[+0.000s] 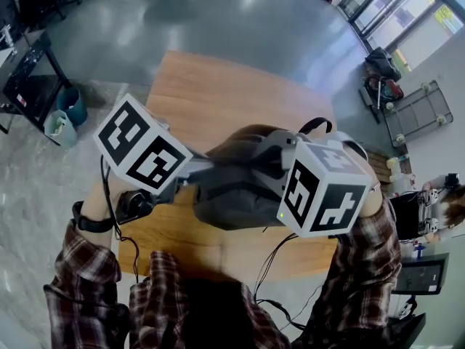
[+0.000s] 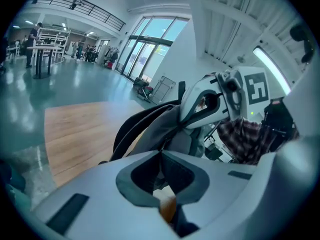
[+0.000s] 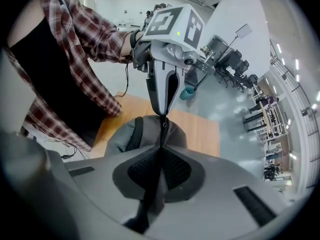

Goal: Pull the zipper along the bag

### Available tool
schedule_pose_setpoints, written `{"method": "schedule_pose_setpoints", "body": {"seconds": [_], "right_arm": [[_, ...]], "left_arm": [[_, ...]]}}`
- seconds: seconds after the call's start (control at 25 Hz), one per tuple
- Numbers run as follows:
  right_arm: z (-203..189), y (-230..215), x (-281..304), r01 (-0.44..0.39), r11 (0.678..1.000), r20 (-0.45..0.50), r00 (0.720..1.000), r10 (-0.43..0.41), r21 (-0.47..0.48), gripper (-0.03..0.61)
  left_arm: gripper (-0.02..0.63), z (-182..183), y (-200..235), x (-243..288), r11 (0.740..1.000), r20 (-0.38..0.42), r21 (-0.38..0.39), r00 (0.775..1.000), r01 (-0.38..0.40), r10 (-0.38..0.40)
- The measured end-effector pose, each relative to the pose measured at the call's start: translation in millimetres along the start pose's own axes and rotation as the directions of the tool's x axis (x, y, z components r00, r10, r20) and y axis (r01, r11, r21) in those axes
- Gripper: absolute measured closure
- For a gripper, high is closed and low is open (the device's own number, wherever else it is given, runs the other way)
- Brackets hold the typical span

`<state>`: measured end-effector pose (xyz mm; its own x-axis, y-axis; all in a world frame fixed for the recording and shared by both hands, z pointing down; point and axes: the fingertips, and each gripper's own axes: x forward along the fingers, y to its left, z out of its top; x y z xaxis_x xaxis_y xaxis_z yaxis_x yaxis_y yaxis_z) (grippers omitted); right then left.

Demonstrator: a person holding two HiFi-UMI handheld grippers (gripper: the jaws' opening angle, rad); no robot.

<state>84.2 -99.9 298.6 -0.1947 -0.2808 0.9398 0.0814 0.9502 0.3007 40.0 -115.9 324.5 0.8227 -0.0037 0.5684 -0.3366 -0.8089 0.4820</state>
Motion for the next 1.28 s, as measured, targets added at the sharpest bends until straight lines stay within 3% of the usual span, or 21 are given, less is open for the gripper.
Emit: {"method": "schedule_pose_setpoints", "body": {"seconds": [0.28, 0.48, 0.6, 0.68, 0.76, 0.84, 0.92, 1.0, 1.2, 1.28], "right_arm": [[0.2, 3.4, -2.4, -0.024, 1.000, 0.024, 0.999, 0.024, 0.008, 0.560], [-1.1, 2.6, -1.8, -0.019, 1.000, 0.020, 1.000, 0.019, 0.012, 0.561], [9.4, -6.8, -11.4, -0.002, 0.997, 0.156, 0.988, -0.010, 0.073, 0.560], [27.8, -14.6, -31.4, -0.019, 0.989, 0.315, 0.949, -0.028, 0.144, 0.558], [44.4, -15.0, -45.4, -0.044, 0.982, 0.379, 0.925, -0.029, 0.184, 0.527], [51.6, -6.4, -37.0, -0.064, 0.985, 0.316, 0.949, 0.009, 0.162, 0.455], [48.2, 1.2, -14.3, -0.059, 0.994, 0.184, 0.982, 0.042, 0.087, 0.415], [38.8, 6.4, 2.5, -0.064, 0.997, 0.049, 0.997, 0.062, 0.038, 0.391], [5.6, 9.7, 19.4, -0.037, 0.999, -0.227, 0.973, 0.037, 0.003, 0.393], [-4.5, 9.2, 25.5, -0.006, 0.998, -0.281, 0.960, -0.012, -0.061, 0.448]], "left_arm": [[0.591, -40.9, 31.9, 16.4, 0.992, -0.042, -0.127, 0.999, -0.014, 0.008], [0.591, -41.8, 34.0, 6.4, 0.992, 0.001, -0.128, 1.000, -0.004, 0.004], [0.603, -28.0, 26.3, -11.9, 0.990, 0.088, -0.133, 0.996, 0.046, -0.034], [0.604, -17.2, 20.6, -19.1, 0.985, 0.149, -0.141, 0.986, 0.095, -0.074], [0.604, -10.9, 13.6, -18.6, 0.978, 0.186, -0.142, 0.975, 0.151, -0.124], [0.604, -7.8, 7.8, -13.8, 0.970, 0.203, -0.141, 0.965, 0.198, -0.167], [0.604, -5.5, 2.8, -9.3, 0.964, 0.211, -0.135, 0.957, 0.228, -0.196], [0.603, -2.1, -5.2, -6.8, 0.959, 0.220, -0.124, 0.949, 0.255, -0.224], [0.604, 0.2, -15.4, 3.0, 0.959, 0.211, -0.107, 0.949, 0.262, -0.235], [0.604, -0.4, -14.4, 8.8, 0.963, 0.197, -0.109, 0.955, 0.247, -0.222]]}}
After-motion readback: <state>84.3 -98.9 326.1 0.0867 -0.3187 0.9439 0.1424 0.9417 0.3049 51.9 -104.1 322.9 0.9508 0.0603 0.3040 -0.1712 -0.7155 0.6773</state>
